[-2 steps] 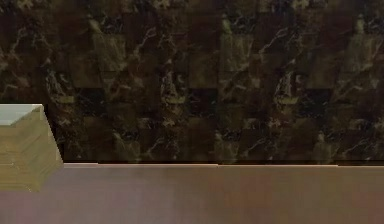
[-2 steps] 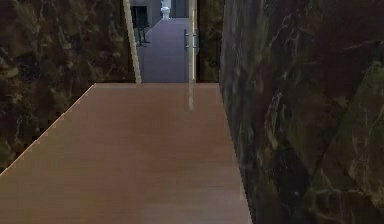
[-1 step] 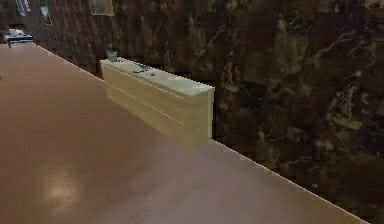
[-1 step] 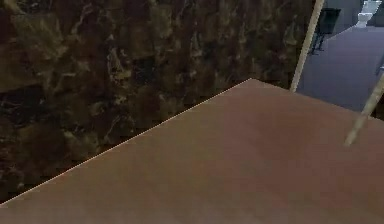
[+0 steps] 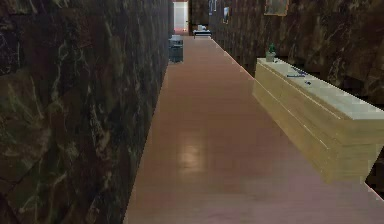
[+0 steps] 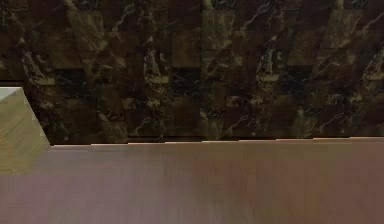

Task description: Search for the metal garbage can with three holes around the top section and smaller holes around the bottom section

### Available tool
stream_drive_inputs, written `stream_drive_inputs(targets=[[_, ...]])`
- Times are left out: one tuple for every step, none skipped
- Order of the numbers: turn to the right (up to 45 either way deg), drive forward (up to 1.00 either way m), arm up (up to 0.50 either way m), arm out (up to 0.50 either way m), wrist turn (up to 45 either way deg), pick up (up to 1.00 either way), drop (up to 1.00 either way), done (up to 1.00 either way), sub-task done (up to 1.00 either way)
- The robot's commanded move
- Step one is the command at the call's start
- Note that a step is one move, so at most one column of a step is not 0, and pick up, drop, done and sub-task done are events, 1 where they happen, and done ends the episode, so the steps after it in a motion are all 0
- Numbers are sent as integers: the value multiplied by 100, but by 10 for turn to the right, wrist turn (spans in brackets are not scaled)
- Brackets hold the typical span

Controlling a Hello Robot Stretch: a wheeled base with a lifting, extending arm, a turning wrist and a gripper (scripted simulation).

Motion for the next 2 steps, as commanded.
stream_drive_inputs(targets=[[0,100,0,0,0,0,0,0,0],[0,100,0,0,0,0,0,0,0]])
